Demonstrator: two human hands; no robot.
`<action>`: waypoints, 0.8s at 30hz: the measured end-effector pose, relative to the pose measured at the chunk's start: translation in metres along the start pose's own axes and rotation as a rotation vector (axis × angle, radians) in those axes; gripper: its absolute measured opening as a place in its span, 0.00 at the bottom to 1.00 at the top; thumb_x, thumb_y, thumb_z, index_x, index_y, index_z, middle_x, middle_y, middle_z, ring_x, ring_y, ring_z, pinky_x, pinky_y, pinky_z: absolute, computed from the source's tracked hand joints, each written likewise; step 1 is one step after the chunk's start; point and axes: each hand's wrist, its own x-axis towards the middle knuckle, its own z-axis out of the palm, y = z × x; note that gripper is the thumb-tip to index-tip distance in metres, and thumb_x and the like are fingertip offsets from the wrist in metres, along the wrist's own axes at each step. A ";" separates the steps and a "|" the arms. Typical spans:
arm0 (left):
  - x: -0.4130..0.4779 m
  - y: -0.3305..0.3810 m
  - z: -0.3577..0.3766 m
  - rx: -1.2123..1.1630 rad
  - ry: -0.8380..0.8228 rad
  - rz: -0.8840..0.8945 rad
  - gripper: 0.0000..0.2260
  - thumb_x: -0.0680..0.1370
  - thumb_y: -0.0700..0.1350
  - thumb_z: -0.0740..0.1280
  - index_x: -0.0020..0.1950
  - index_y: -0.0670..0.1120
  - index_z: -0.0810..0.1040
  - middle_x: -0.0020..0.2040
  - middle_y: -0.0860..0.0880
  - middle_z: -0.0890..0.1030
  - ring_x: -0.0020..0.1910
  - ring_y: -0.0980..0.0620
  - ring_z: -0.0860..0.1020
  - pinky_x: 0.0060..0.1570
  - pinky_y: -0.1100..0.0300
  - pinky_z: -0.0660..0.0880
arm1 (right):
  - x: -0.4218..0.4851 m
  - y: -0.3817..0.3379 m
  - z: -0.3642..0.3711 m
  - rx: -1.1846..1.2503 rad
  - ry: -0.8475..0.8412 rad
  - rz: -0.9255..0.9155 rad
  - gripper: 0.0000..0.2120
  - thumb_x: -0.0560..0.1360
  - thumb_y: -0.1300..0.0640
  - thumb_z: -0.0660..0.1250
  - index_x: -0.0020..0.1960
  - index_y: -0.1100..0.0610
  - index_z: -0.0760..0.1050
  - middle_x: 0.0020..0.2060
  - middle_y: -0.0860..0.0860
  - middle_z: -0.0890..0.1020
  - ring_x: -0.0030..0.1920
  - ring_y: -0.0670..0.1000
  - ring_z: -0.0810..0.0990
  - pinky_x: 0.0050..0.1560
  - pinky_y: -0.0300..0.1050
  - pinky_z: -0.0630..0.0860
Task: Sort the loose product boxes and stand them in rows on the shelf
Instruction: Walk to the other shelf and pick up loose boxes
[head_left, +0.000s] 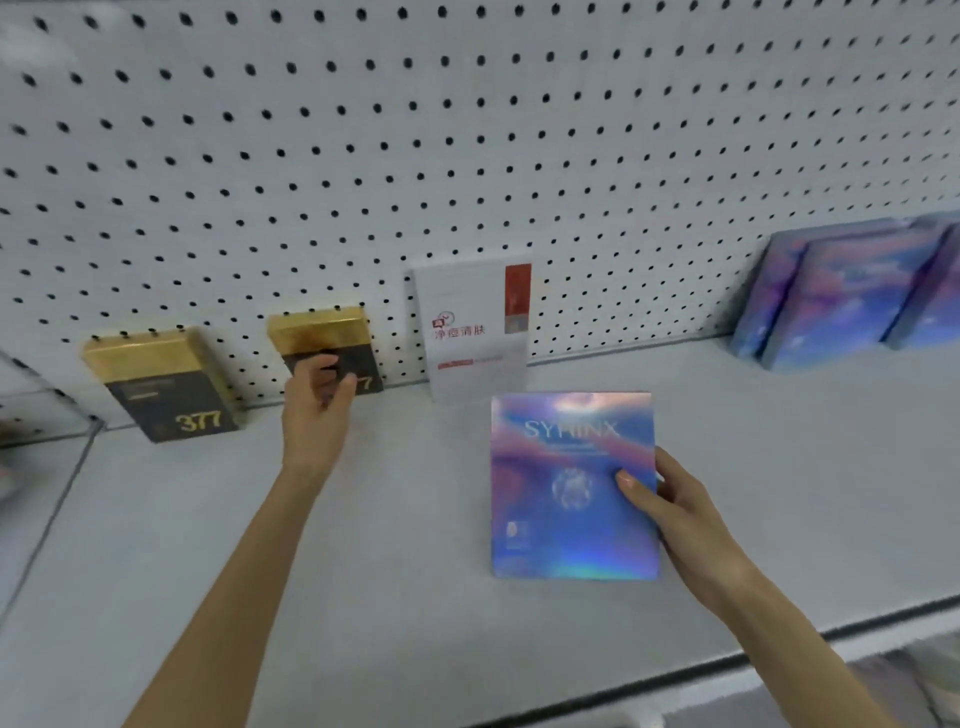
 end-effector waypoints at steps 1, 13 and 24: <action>-0.003 0.001 0.004 -0.003 0.044 -0.030 0.12 0.79 0.44 0.65 0.62 0.47 0.72 0.58 0.45 0.77 0.51 0.52 0.74 0.51 0.59 0.72 | 0.007 -0.005 -0.013 -0.007 -0.018 -0.004 0.15 0.73 0.59 0.67 0.60 0.57 0.76 0.52 0.57 0.85 0.50 0.56 0.84 0.48 0.49 0.82; -0.125 0.078 0.168 0.061 0.105 -0.005 0.11 0.80 0.43 0.63 0.62 0.45 0.74 0.57 0.45 0.77 0.51 0.49 0.76 0.50 0.62 0.70 | 0.064 -0.035 -0.196 0.096 0.108 -0.061 0.13 0.76 0.62 0.67 0.60 0.61 0.76 0.55 0.58 0.83 0.53 0.55 0.82 0.56 0.55 0.79; -0.175 0.161 0.357 -0.017 -0.315 0.071 0.17 0.78 0.43 0.67 0.67 0.49 0.70 0.59 0.50 0.74 0.50 0.58 0.76 0.46 0.77 0.69 | 0.134 -0.075 -0.311 -0.046 0.249 -0.211 0.06 0.77 0.58 0.68 0.53 0.51 0.79 0.44 0.47 0.79 0.46 0.44 0.75 0.50 0.43 0.71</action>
